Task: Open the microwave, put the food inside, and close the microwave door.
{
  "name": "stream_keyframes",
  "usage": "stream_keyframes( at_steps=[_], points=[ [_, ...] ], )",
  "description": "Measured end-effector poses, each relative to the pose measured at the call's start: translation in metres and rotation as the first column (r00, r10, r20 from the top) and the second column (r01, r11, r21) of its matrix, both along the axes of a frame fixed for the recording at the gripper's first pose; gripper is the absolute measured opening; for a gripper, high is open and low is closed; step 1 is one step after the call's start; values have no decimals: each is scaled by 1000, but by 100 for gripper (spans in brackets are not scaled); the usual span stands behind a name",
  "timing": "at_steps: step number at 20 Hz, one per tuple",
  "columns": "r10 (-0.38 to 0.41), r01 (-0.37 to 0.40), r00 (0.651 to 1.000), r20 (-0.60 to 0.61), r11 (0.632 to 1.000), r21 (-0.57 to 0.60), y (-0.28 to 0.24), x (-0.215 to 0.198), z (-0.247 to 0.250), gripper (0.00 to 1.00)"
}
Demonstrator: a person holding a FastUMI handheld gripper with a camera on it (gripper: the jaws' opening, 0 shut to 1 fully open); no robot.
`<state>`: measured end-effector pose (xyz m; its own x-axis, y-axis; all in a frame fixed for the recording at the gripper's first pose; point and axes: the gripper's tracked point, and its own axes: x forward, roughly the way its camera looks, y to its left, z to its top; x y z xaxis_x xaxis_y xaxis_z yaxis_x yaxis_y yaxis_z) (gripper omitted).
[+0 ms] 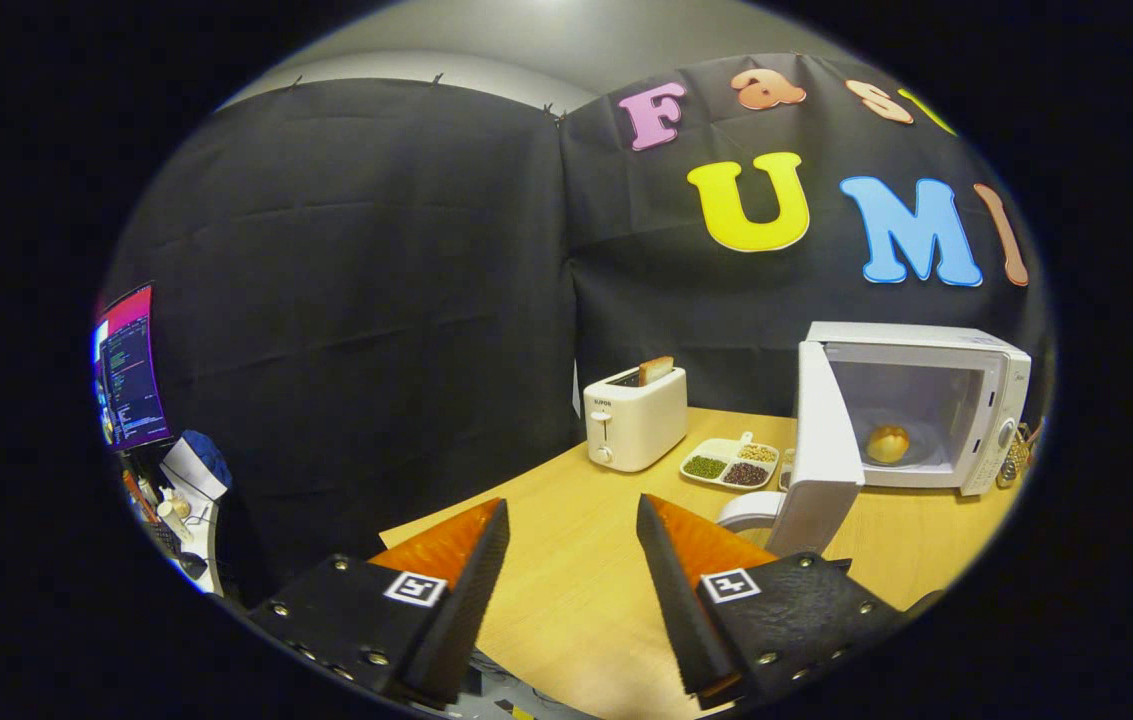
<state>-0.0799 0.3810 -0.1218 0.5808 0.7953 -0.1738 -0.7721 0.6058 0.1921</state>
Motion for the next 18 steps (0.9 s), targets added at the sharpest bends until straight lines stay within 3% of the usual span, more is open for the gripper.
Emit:
stream_keyframes(
  at_steps=[2, 3, 5, 12, 18],
  points=[
    [5, -6, 999, -32, 1000, -23, 2, 8, -14, 56],
    [-32, 31, 999, -39, 999, -37, -4, 14, -19, 55],
    [-58, 55, 996, -60, 997, -52, -11, 29, -25, 8],
    [-59, 56, 998, -27, 993, -101, -29, 42, -31, 4],
    [-123, 117, 991, -56, 988, -104, -66, 58, -36, 4]
  ],
)
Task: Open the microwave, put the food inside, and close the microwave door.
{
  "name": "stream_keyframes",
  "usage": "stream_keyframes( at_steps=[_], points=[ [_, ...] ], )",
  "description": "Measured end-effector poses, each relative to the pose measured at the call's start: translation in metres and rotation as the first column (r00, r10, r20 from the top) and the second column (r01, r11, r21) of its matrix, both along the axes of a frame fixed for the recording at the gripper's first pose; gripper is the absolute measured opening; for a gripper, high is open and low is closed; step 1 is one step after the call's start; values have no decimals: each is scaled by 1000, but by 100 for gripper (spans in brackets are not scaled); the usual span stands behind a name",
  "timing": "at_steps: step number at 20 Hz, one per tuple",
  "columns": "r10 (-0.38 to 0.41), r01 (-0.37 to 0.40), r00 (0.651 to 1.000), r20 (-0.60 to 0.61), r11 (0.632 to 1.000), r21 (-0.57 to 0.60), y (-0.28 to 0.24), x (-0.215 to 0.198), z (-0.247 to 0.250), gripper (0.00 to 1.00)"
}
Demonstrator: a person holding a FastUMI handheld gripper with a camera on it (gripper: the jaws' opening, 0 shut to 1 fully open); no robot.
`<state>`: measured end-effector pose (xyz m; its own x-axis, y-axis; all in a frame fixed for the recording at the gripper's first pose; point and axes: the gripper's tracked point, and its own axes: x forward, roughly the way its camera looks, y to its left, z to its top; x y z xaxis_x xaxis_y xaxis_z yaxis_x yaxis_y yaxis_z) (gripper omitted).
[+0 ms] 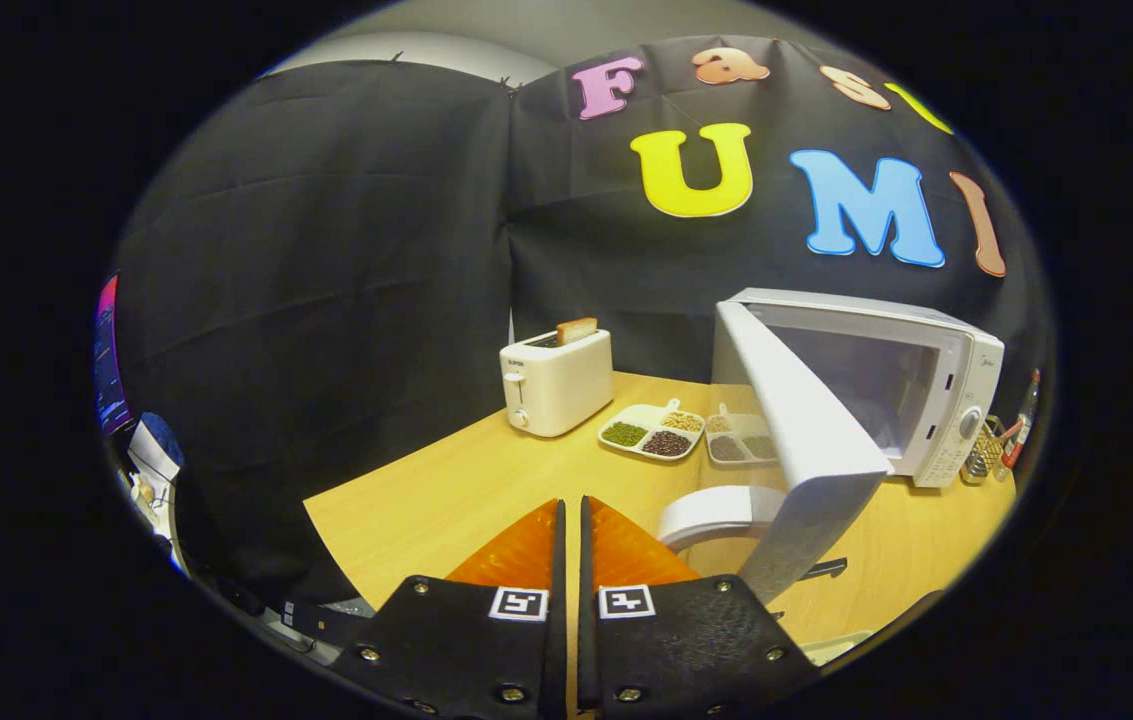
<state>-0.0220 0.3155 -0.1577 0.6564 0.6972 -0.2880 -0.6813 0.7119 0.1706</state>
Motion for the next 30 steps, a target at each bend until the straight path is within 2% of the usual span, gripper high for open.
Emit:
stream_keyframes(
  at_steps=[8, 17, 30],
  points=[
    [-134, 134, 991, -16, 991, -12, -61, 42, -7, 5],
    [-261, 260, 965, -24, 965, -20, -116, 93, -12, 5],
    [-461, 461, 887, -37, 887, -22, -190, 187, -22, 4]
  ],
)
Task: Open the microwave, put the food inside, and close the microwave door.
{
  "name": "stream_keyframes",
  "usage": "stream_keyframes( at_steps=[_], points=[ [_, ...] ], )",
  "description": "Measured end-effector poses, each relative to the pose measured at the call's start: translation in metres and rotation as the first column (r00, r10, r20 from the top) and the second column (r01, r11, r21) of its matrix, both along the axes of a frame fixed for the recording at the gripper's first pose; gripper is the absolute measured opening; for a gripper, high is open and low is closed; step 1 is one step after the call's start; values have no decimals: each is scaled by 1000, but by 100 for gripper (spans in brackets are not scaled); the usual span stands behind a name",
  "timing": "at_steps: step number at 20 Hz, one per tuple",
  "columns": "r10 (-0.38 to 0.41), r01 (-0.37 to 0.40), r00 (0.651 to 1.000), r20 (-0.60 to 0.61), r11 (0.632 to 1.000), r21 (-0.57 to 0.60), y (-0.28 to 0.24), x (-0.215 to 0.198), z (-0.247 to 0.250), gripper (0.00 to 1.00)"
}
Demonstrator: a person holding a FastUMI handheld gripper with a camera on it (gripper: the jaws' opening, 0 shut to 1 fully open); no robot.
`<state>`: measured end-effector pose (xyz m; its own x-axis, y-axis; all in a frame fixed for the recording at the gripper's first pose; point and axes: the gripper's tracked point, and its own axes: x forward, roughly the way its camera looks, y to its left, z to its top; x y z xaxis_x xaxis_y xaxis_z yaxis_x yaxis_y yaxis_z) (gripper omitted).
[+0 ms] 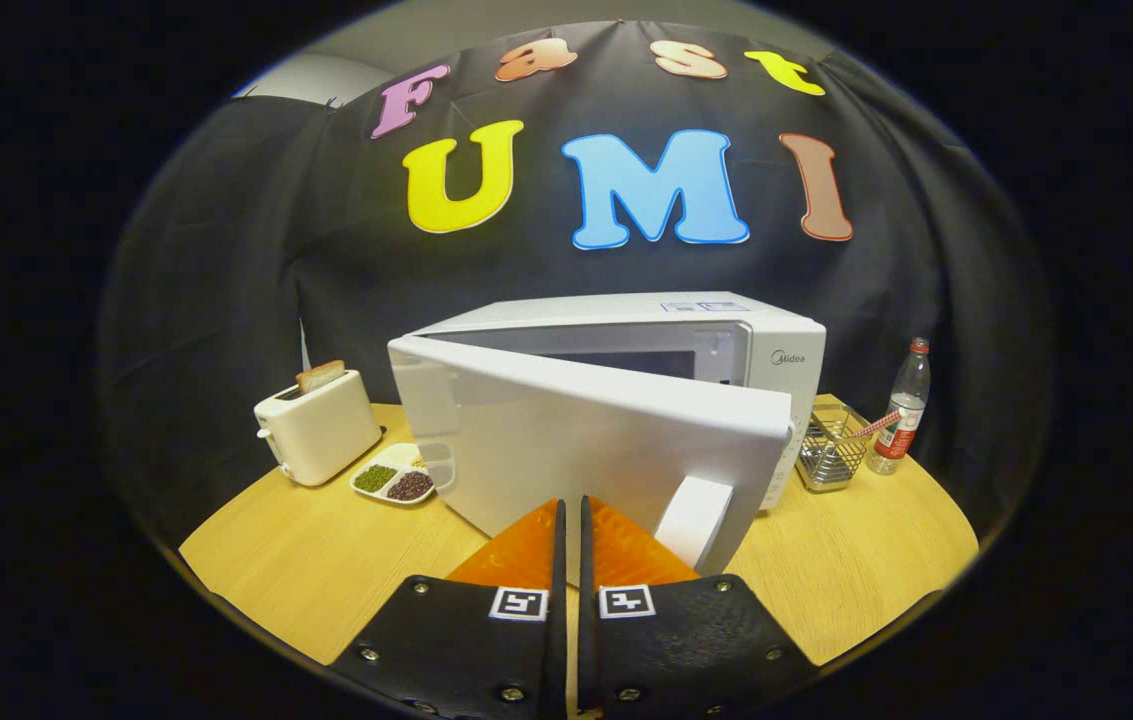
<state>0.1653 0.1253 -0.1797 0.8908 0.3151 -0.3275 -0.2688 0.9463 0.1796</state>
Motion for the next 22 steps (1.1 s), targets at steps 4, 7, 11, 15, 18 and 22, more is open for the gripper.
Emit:
stream_keyframes(
  at_steps=[4, 7, 11, 15, 18, 22],
  points=[
    [-35, 35, 999, 6, 999, 2, -12, 26, -1, 5],
    [-46, 46, 999, 4, 999, 6, -16, 43, -2, 4],
    [-60, 60, 998, 4, 998, -3, -22, 65, -7, 5],
    [-84, 84, 996, 9, 996, -10, -27, 91, -8, 5],
    [-105, 105, 994, 13, 994, -7, -29, 107, -7, 5],
    [-140, 140, 990, 8, 990, -2, -31, 126, -5, 5]
  ],
)
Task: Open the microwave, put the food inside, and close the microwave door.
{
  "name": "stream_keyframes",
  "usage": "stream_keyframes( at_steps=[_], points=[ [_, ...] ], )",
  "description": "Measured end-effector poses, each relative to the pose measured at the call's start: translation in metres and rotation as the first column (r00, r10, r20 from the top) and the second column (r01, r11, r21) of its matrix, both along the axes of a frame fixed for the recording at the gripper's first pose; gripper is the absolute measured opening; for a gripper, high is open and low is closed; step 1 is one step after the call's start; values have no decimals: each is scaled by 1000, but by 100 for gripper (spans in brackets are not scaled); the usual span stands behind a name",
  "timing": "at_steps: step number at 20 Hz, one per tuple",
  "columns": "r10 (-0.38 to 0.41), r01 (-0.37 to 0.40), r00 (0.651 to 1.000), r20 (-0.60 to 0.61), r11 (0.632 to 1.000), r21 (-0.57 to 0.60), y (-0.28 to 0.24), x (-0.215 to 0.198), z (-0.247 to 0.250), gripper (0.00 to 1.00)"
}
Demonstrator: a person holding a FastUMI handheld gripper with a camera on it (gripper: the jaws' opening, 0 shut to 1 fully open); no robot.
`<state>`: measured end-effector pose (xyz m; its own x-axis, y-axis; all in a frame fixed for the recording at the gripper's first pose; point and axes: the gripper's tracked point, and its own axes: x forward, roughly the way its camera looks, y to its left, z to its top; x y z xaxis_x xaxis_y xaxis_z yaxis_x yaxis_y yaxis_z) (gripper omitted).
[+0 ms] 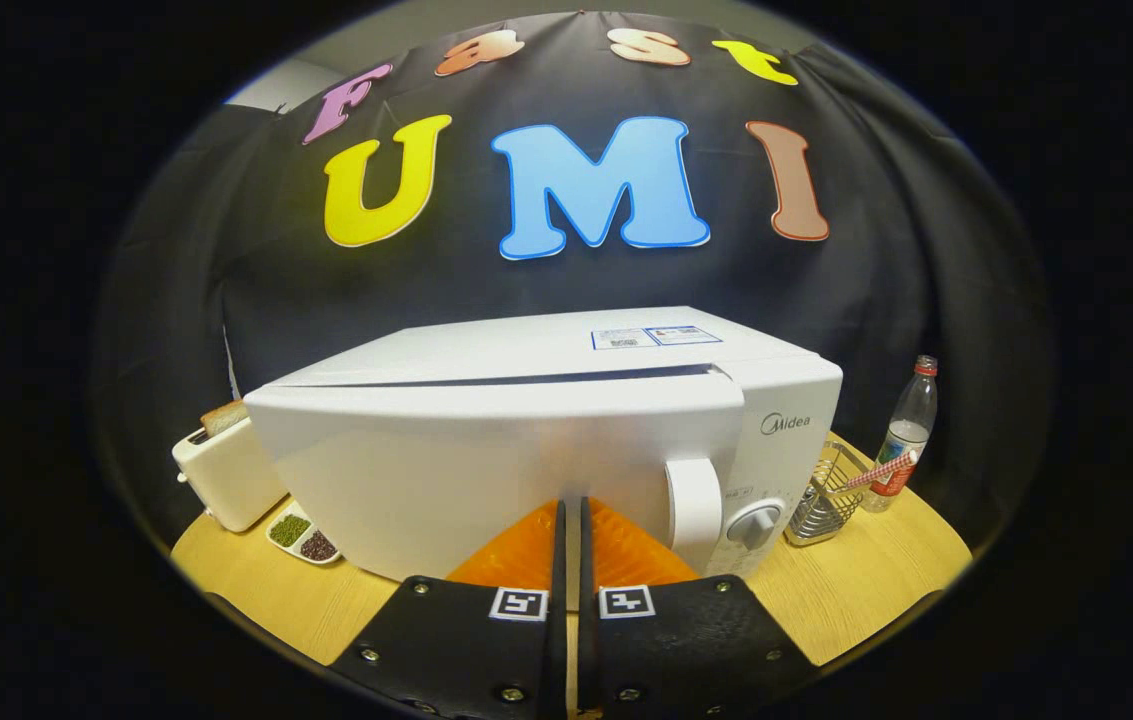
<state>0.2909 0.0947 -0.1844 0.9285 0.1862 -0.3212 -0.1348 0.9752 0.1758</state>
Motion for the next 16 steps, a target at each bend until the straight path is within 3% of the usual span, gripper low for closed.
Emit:
stream_keyframes(
  at_steps=[8, 16],
  points=[
    [-27, 27, 1000, 7, 1000, 1, 2, 7, 1, 6],
    [13, -8, 992, 122, 999, -41, 9, -59, 59, 6]
  ],
)
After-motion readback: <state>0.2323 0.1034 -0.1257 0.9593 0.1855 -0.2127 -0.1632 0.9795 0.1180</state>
